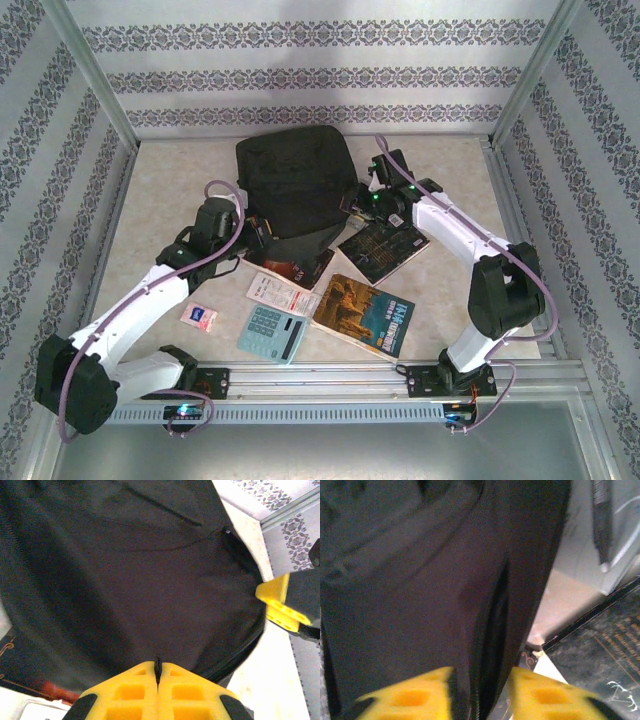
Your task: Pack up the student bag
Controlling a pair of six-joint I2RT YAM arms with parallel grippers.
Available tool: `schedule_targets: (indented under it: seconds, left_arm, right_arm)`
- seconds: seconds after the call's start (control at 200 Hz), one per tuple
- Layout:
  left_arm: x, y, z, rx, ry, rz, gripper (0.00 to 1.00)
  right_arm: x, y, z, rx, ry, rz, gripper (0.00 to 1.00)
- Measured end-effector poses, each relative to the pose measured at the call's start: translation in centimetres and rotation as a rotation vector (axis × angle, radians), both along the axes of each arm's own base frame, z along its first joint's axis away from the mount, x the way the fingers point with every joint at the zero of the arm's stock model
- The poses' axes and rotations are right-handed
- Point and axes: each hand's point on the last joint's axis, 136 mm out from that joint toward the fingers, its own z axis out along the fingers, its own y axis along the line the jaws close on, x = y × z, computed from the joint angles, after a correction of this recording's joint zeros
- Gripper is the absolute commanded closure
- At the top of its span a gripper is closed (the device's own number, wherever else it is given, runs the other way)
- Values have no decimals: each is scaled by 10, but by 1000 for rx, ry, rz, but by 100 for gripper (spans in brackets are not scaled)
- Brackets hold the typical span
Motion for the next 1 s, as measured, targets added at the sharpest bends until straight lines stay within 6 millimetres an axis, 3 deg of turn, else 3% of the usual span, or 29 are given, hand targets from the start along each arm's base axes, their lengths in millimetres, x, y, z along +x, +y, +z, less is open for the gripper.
schedule_targets:
  seconds: [0.17,0.49,0.57,0.749,0.999]
  left_arm:
    - [2,-11,-7,-20,27,-34,100]
    - [-2,-52,10,-70,5,-140,100]
    - [-4,-63,13,-76,0,-165,100]
    - [-8,-77,16,-84,-4,-198,100]
    - [-10,-85,17,-87,-6,-213,100]
  right_arm:
    - [-5,0,5,-17,9,-43,40]
    - [-57,24,50,67,65,-143,47]
    - [-65,28,47,92,108,-176,51]
    - [-79,36,28,124,211,-225,50]
    - [-66,48,14,153,256,-248,50]
